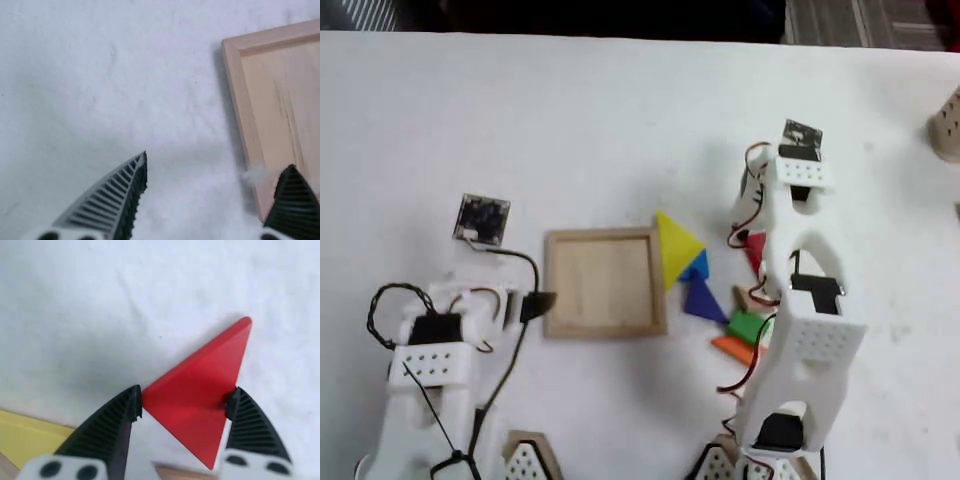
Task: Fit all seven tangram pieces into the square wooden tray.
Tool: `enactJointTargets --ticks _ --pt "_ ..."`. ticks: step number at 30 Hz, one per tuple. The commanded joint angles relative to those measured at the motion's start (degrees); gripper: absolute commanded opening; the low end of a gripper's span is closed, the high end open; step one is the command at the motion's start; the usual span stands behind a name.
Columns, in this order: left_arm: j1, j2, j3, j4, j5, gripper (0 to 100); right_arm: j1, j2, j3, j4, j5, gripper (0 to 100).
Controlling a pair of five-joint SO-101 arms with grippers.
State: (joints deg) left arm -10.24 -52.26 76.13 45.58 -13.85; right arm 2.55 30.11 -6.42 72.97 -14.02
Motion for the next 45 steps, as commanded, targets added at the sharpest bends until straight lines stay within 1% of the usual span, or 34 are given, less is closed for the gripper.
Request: enactJointTargets --ticks 1,12,18,31,33,36,38,44,45 --pt "0.3 -0.3 -0.4 0.2 -0.6 39 -0.2 -0.7 0.3 0.2 -0.3 18.3" --pt "0.3 -0.3 -0.4 0.2 -0.6 39 0.1 -1.4 -0.2 1.4 -0.2 18.3" --pt "0.3 -0.3 -0.4 0.2 -0.6 39 -0.2 -4.6 0.0 2.9 -0.2 18.3" --pt "0.3 -0.3 -0.4 0.2 -0.6 39 0.2 -4.8 1.6 2.7 0.1 18.7" --pt "0.3 -0.3 -0.4 0.2 -0.6 39 0.0 -5.2 1.6 2.8 2.8 20.8" --pt "0.3 -0.3 -0.4 0.2 -0.6 39 -0.9 -5.4 1.4 2.7 4.7 31.2" --pt "0.3 -0.3 -0.4 0.2 -0.6 39 -1.4 -5.4 1.4 2.7 4.8 35.4" --pt "0.3 -0.3 -0.4 0.2 -0.6 39 -1.2 -8.2 1.1 2.9 4.4 33.0" --pt "0.3 -0.3 -0.4 0.2 -0.6 39 -1.2 -9.0 1.1 2.9 3.3 33.0"
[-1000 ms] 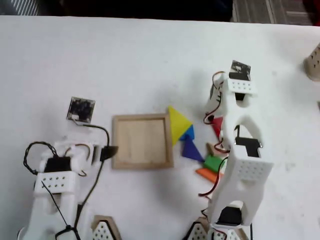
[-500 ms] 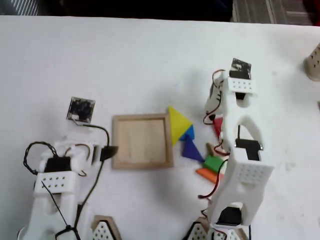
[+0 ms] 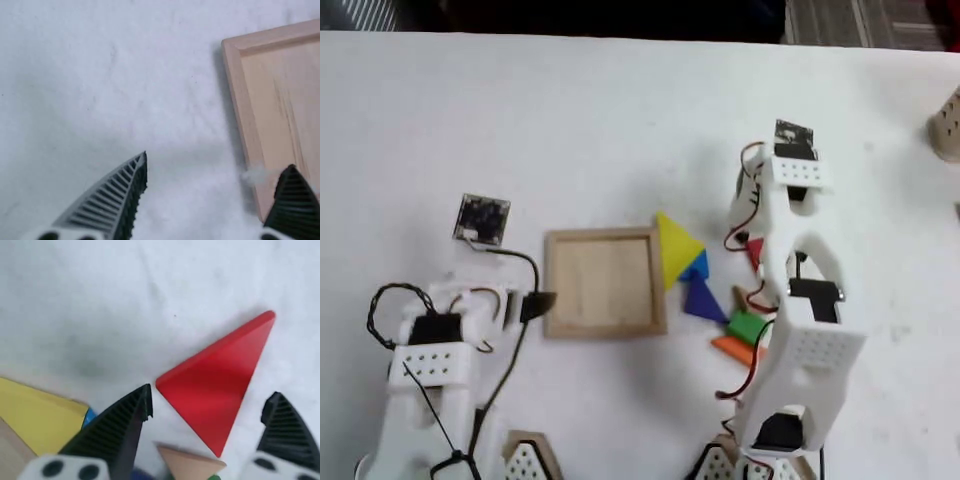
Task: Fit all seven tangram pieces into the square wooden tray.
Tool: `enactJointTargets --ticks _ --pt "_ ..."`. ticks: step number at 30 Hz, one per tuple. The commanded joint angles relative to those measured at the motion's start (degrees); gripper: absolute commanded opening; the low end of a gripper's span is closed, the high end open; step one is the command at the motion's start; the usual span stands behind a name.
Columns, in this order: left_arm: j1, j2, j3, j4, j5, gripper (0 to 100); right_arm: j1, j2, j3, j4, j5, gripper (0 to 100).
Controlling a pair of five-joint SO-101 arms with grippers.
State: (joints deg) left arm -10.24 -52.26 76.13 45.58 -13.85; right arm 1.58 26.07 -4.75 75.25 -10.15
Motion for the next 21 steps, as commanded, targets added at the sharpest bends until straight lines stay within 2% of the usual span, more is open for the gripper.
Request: enactJointTargets --ticks 1,4,12,21 --pt "0.3 -0.3 -0.4 0.2 -0.6 39 -0.1 -5.9 -0.5 0.7 -1.9 33.4" --pt "0.3 -0.3 -0.4 0.2 -1.1 39 0.4 -7.7 1.1 0.2 -3.2 35.2" --pt "0.3 -0.3 -0.4 0.3 -1.8 39 0.0 -7.8 12.0 -9.6 -3.1 38.3" --pt "0.3 -0.3 -0.4 0.4 -1.8 39 -1.0 -7.7 12.6 -12.4 -2.9 38.1"
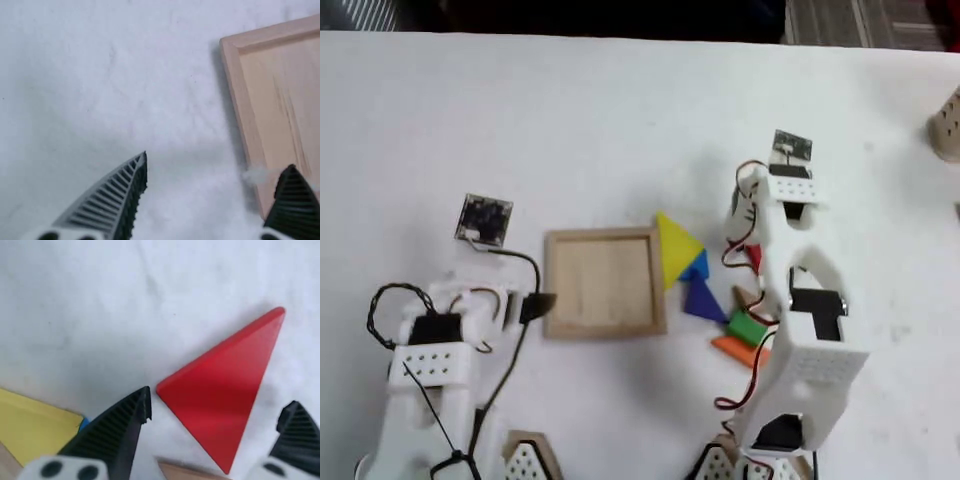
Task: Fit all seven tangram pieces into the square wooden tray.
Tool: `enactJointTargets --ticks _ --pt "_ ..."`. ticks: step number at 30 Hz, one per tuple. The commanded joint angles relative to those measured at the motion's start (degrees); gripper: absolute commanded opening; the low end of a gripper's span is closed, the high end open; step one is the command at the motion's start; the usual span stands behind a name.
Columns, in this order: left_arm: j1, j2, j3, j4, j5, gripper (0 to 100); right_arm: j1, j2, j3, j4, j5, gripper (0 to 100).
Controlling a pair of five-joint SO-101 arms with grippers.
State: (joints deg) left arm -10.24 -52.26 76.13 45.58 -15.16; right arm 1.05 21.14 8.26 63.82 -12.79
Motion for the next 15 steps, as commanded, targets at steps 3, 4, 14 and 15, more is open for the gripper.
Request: enactJointTargets --ticks 3,4,14,15 --pt "0.3 -0.3 -0.4 0.4 -0.5 39 -0.2 -2.8 -0.4 -0.9 -0.3 38.0" --pt "0.3 -0.3 -0.4 0.4 -0.5 39 -0.2 -2.8 -0.4 -0.8 -0.4 38.0" --pt "0.3 -0.3 -0.4 0.4 -0.6 39 -0.4 -2.7 -1.8 -1.4 -6.3 38.0" --pt "0.3 -0.3 -0.4 0.4 -0.6 39 -0.1 -2.4 -1.8 -1.5 -6.3 38.0"
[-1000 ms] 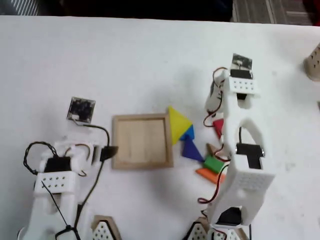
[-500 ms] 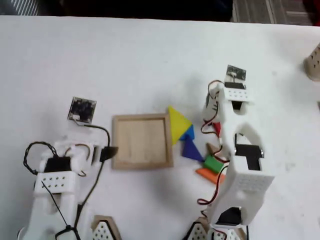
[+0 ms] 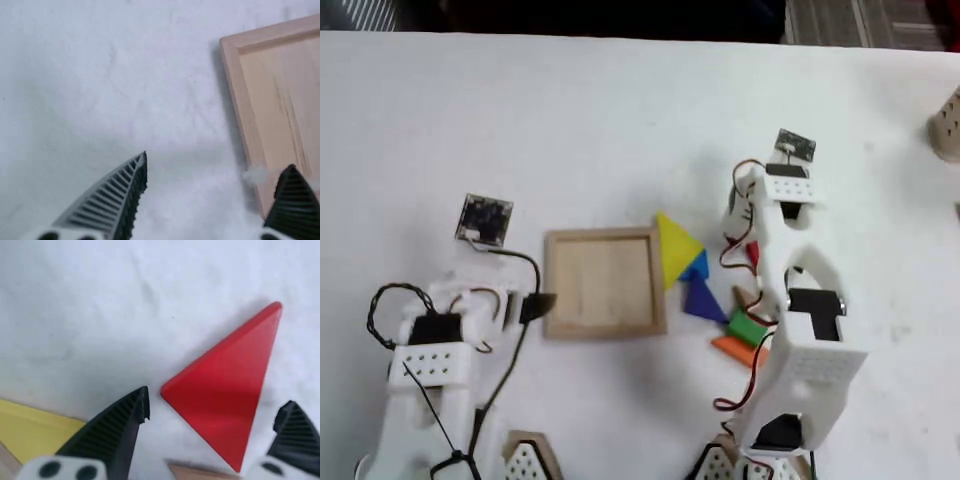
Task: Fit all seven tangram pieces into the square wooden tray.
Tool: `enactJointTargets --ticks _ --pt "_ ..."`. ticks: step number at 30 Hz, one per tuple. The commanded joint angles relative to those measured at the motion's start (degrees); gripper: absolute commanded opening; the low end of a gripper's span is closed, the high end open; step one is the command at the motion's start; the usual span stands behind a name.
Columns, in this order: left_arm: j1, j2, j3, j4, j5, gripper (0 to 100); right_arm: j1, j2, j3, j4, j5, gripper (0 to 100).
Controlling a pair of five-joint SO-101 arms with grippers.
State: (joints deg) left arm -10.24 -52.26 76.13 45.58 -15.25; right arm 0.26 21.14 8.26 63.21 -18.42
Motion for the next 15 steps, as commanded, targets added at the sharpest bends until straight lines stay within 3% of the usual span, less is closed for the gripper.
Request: enactJointTargets --ticks 1,7,12,15 --pt "0.3 -0.3 -0.4 0.4 -0.5 39 0.8 -1.8 -1.8 -0.9 -0.7 38.0" --pt "0.3 -0.3 -0.4 0.4 -0.6 39 1.2 0.9 -4.3 -0.7 -1.1 37.2" --pt "0.3 -0.3 -0.4 0.4 -0.6 39 1.2 1.0 -4.6 -0.7 -0.7 28.5" --pt "0.3 -0.3 -0.4 0.4 -0.6 39 2.1 0.9 -4.6 -0.8 -0.7 31.2"
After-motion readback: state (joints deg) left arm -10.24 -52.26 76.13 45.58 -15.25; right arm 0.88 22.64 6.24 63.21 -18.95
